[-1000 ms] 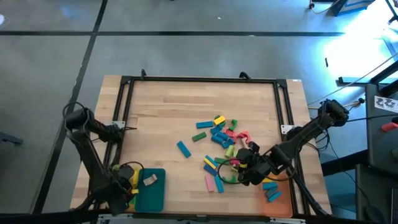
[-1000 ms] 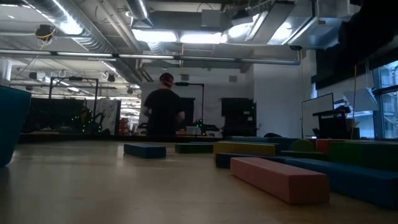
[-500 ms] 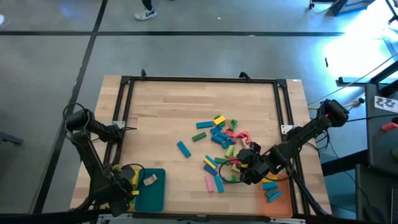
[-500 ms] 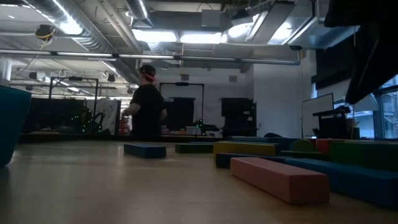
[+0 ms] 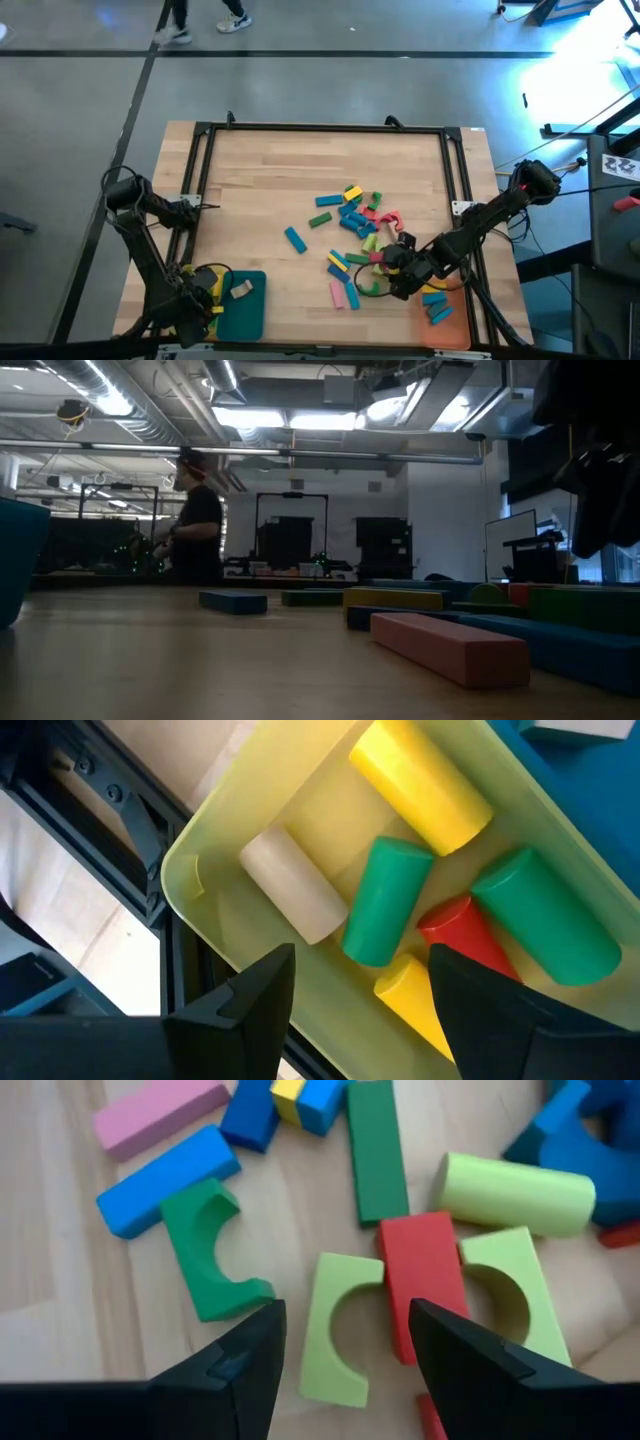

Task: Sort blocks by size
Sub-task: Put the light green arch block into the blue bin

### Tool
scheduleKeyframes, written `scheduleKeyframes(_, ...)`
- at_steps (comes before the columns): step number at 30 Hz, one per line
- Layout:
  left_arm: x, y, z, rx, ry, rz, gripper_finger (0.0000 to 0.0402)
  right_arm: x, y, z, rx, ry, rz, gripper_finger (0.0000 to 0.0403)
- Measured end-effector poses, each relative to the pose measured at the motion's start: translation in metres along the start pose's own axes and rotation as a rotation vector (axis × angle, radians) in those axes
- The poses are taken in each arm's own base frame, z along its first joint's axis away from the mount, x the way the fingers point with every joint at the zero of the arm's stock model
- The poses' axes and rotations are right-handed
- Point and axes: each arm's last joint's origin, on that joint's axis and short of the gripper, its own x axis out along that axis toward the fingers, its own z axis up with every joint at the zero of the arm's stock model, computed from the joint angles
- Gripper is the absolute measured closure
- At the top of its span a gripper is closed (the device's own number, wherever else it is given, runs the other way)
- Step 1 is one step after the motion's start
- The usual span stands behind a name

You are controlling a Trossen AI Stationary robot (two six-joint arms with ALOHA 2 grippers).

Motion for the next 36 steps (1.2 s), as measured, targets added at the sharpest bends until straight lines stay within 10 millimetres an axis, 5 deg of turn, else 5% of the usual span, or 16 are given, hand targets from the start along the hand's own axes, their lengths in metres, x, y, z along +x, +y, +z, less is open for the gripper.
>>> scheduleKeyframes(12,0.000,0.000,0.000,-0.004,-0.004,-0.001,0.0192,0.001,0.004,0.000,0.000,0.046,0.076,0.0189)
scheduleKeyframes(28,0.000,-0.001,0.003,-0.011,-0.008,-0.003,0.0192,0.049,0.008,-0.016,-0.068,0.130,-0.045,0.0192)
scheduleKeyframes(36,0.000,-0.001,0.005,-0.016,-0.015,-0.006,0.0192,0.051,0.009,-0.015,-0.074,0.139,-0.066,0.0279)
